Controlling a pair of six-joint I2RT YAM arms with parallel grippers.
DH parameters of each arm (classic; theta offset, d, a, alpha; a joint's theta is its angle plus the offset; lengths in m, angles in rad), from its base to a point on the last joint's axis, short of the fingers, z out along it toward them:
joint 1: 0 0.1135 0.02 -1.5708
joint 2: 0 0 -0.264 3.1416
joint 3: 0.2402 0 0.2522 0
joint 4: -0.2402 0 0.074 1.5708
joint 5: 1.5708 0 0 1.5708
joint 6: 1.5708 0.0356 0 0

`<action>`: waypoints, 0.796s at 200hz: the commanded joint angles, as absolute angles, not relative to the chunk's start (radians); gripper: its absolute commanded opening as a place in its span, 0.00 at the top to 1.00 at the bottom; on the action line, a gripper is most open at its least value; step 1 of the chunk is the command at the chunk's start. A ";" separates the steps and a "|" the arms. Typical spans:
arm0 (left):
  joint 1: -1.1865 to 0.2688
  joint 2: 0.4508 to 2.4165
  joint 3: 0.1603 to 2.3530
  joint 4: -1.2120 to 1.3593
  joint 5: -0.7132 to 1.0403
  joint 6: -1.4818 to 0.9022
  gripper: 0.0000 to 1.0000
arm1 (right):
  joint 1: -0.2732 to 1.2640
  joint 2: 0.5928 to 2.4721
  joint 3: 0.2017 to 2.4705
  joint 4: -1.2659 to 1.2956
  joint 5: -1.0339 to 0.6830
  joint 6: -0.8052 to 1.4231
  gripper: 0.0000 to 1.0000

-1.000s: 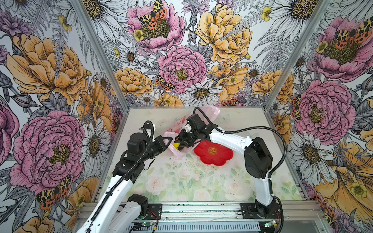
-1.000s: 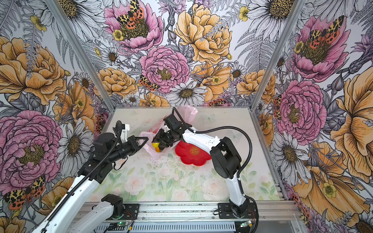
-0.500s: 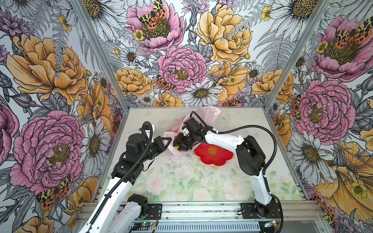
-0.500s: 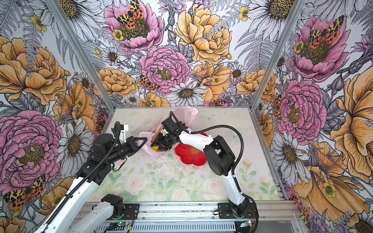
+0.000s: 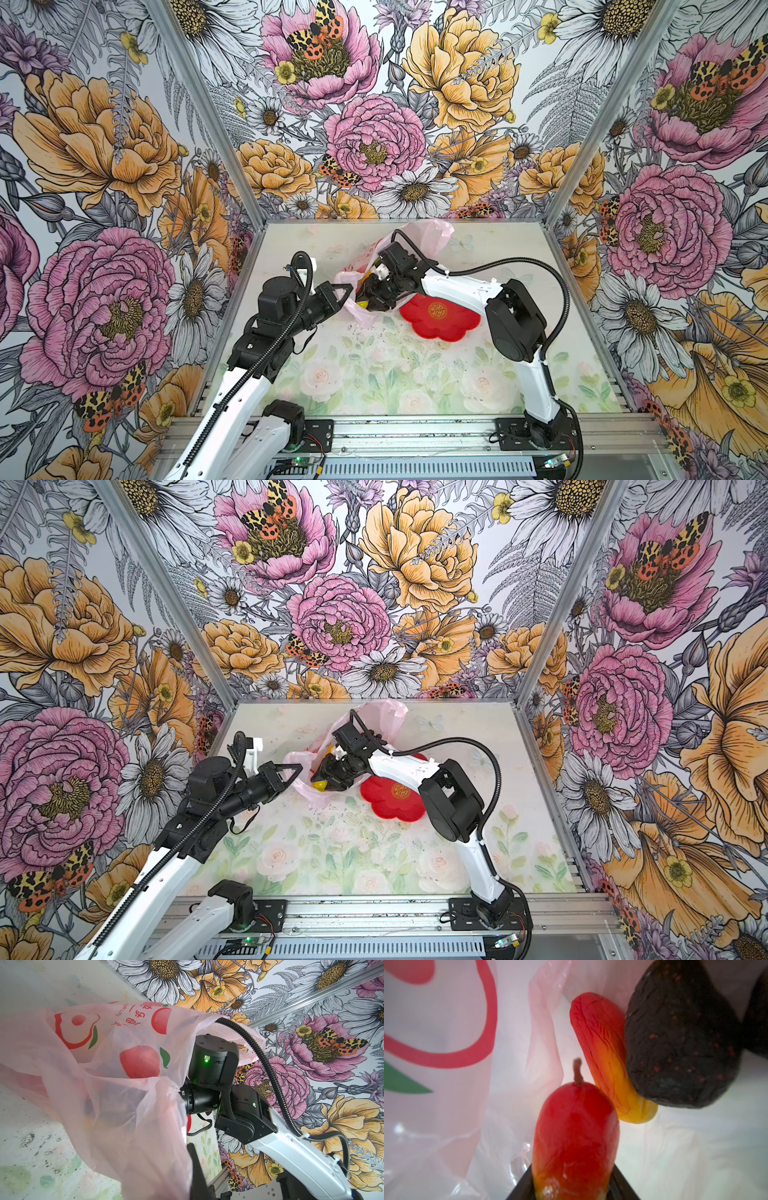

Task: Place the fruits into the plastic bag
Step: 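Lower the mango into the bag held by the left gripper and release, then withdraw the right gripper up out of the bag toward the far side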

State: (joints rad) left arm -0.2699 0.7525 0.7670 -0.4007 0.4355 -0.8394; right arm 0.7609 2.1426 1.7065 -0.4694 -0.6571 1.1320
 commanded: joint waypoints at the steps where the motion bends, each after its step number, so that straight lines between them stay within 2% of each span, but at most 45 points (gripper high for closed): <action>1: -0.261 0.750 0.755 -0.408 0.420 -0.845 1.00 | 0.766 2.160 1.714 -0.459 -0.666 1.123 0.47; 14: -0.261 0.750 0.755 -0.408 0.420 -0.845 1.00 | 0.767 2.159 1.713 -0.459 -0.666 1.122 0.43; 38: -0.259 0.749 0.753 -0.407 0.423 -0.847 1.00 | 0.764 2.157 1.711 -0.459 -0.664 1.121 0.30; 81: -0.259 0.743 0.748 -0.407 0.421 -0.849 1.00 | 0.766 2.154 1.708 -0.459 -0.661 1.120 0.01; 159: -0.259 0.731 0.740 -0.407 0.416 -0.857 1.00 | 0.766 2.140 1.691 -0.459 -0.649 1.117 0.00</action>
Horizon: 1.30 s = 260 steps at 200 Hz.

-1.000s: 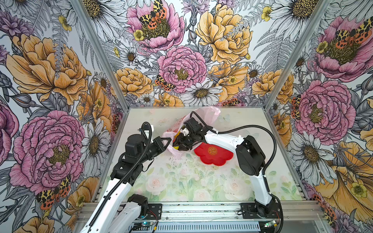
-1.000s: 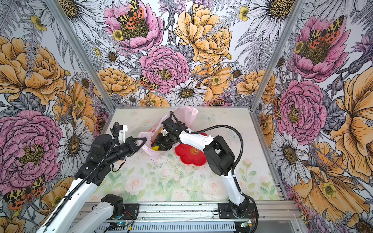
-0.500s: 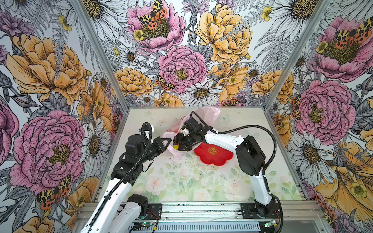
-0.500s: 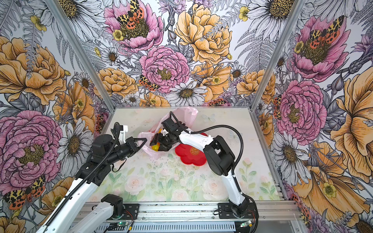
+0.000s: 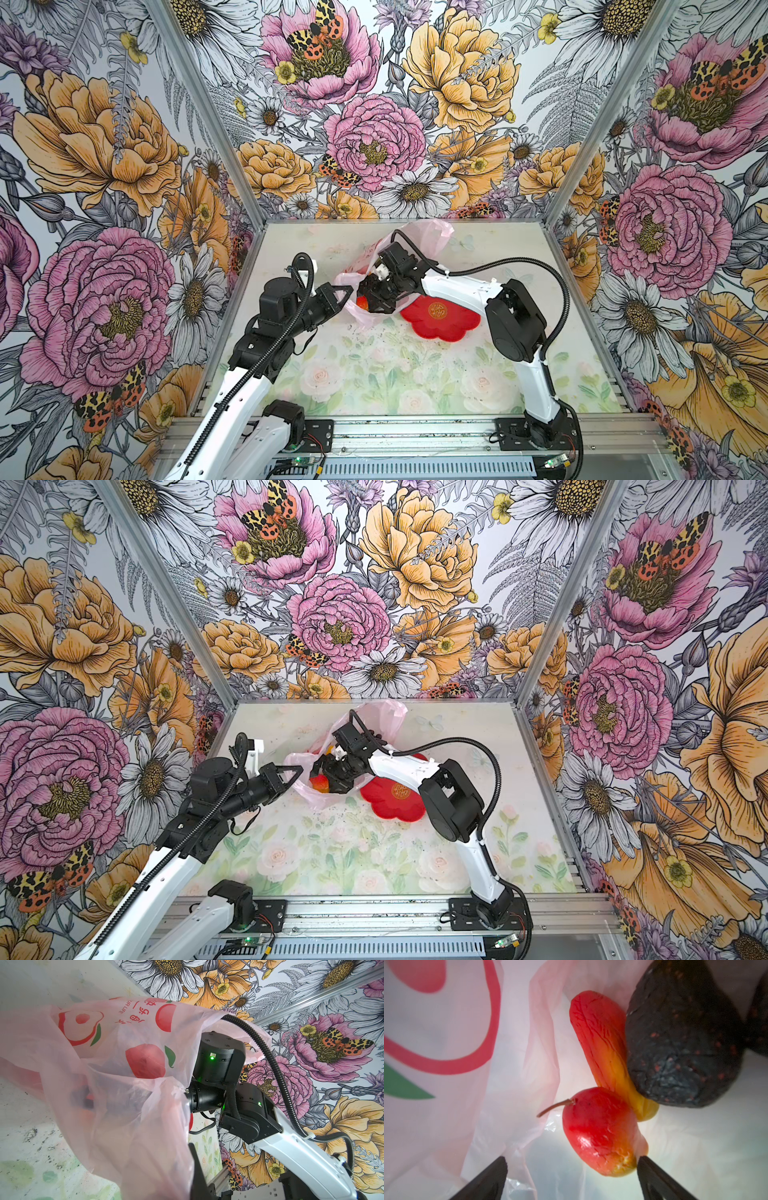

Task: Place the fruits into the plastic bag
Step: 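Withdraw the right gripper up out of the bag toward the far side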

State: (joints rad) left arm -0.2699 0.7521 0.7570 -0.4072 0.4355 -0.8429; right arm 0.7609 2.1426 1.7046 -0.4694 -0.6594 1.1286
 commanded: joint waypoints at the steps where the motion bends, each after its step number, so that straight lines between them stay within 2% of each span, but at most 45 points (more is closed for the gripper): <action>1: -0.259 0.730 0.740 -0.407 0.416 -0.858 1.00 | 0.765 2.139 1.691 -0.460 -0.649 1.118 0.01; 51: -0.261 0.709 0.726 -0.407 0.403 -0.882 1.00 | 0.761 2.078 1.670 -0.481 -0.603 1.083 0.00; 122: -0.263 0.719 0.732 -0.395 0.387 -0.894 1.00 | 0.738 1.894 1.607 -0.583 -0.539 0.965 0.01; 184: -0.281 0.763 0.738 -0.353 0.385 -0.902 1.00 | 0.730 1.726 1.555 -0.635 -0.492 0.760 0.01; 220: -0.284 0.788 0.750 -0.347 0.394 -0.893 1.00 | 0.735 1.600 1.516 -0.662 -0.391 0.593 0.01; 260: -0.282 0.795 0.749 -0.342 0.405 -0.887 1.00 | 0.734 1.438 1.409 -0.680 -0.203 0.388 0.01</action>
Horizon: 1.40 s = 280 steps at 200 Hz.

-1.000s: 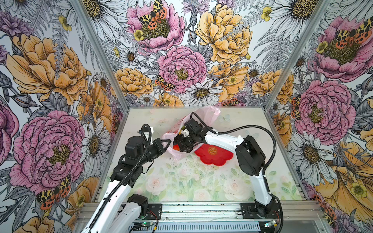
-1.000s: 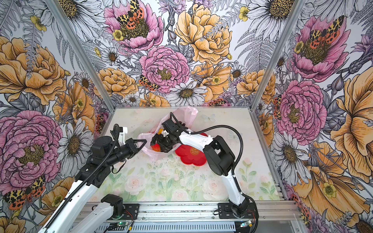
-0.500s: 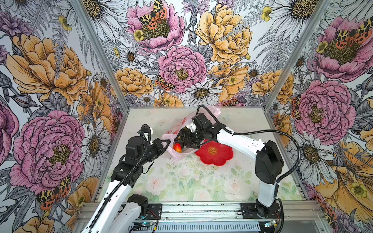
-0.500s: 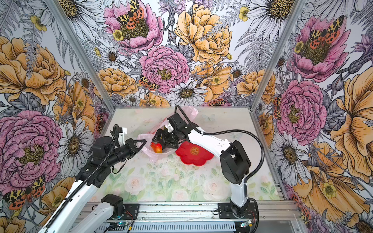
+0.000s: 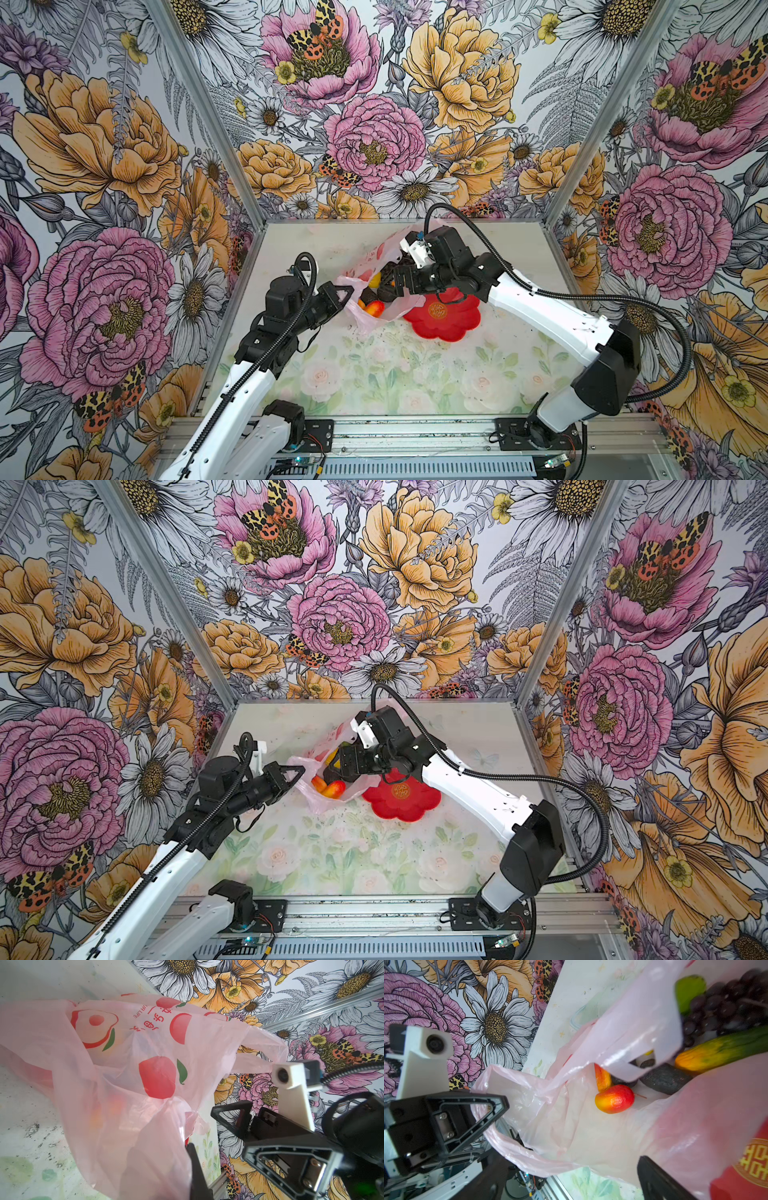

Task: Place the fruits into the plastic bag
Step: 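Withdraw the right gripper up out of the bag toward the far side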

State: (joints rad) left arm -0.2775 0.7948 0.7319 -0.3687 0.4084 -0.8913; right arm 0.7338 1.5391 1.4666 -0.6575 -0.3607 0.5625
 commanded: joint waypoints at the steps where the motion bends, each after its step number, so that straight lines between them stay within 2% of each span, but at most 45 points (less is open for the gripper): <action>1: -0.282 0.795 0.750 -0.343 0.404 -0.886 1.00 | 0.734 1.434 1.405 -0.680 -0.200 0.381 0.00; 41: -0.272 0.793 0.744 -0.343 0.414 -0.882 1.00 | 0.686 1.287 1.264 -0.675 -0.033 0.192 0.00; 85: -0.256 0.784 0.737 -0.348 0.431 -0.879 1.00 | 0.497 1.207 1.225 -0.675 -0.137 0.170 0.01; 128: -0.246 0.778 0.732 -0.351 0.441 -0.879 1.00 | 0.420 1.221 1.282 -0.677 -0.209 0.126 0.01; 206: -0.238 0.782 0.741 -0.353 0.444 -0.871 1.00 | 0.394 1.443 1.507 -0.675 -0.331 0.194 0.08; 280: -0.220 0.751 0.745 -0.394 0.446 -0.859 1.00 | 0.394 1.648 1.695 -0.674 -0.340 0.321 0.22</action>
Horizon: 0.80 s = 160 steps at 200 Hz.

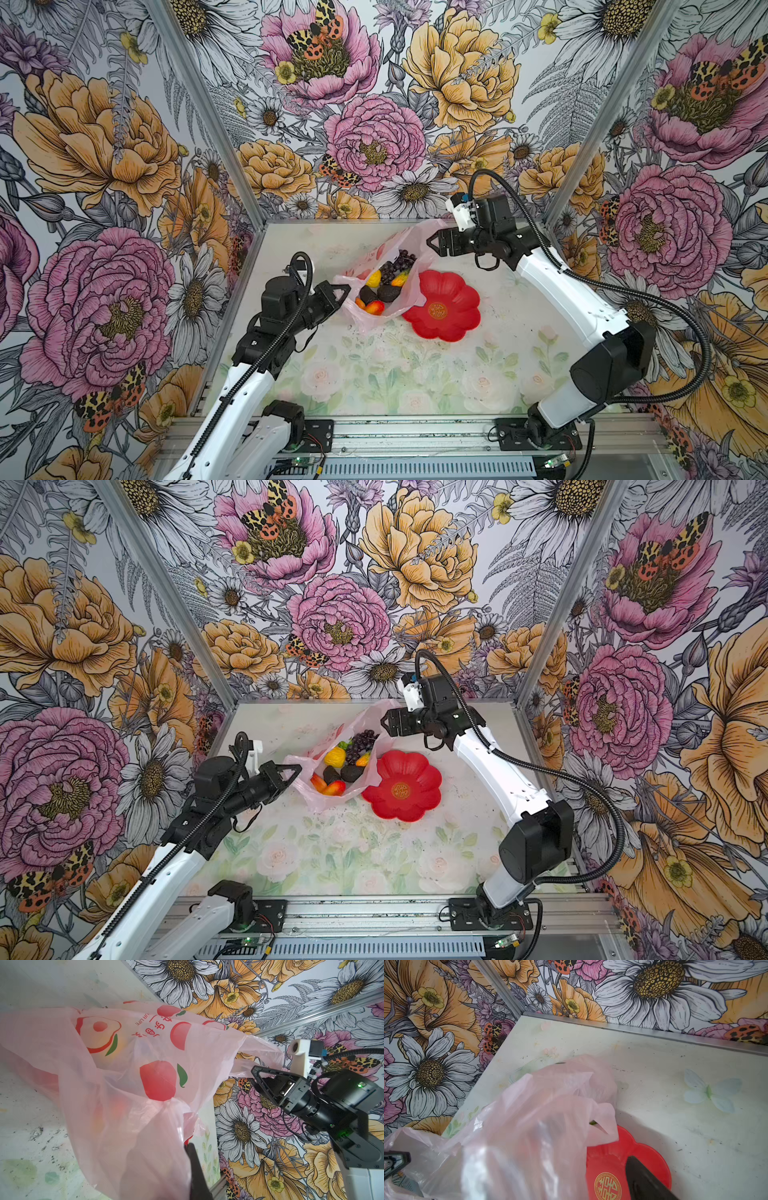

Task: Place the fruits into the plastic bag
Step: 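Withdraw the right gripper up out of the bag toward the far side, then grasp the bag's handle with the right gripper and lift it with the left gripper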

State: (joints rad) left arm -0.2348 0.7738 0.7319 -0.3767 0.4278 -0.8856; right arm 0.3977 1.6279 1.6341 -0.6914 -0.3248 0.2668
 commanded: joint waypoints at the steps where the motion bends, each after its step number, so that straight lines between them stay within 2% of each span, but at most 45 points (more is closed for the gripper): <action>1: -0.220 0.751 0.746 -0.396 0.445 -0.859 1.00 | 0.394 1.648 1.696 -0.674 -0.338 0.322 0.23; 32: -0.206 0.736 0.746 -0.411 0.446 -0.856 1.00 | 0.394 1.655 1.705 -0.675 -0.318 0.344 0.39; 50: -0.199 0.736 0.751 -0.414 0.446 -0.851 1.00 | 0.391 1.650 1.710 -0.675 -0.310 0.363 0.58; 77: -0.174 0.748 0.817 -0.473 0.427 -0.798 1.00 | 0.388 1.633 1.732 -0.675 -0.295 0.385 1.00; 117: -0.157 0.849 1.021 -0.546 0.391 -0.743 1.00 | 0.388 1.649 1.860 -0.675 -0.290 0.385 1.00; 160: -0.142 1.106 1.411 -0.607 0.334 -0.703 1.00 | 0.388 1.810 2.176 -0.676 -0.362 0.402 1.00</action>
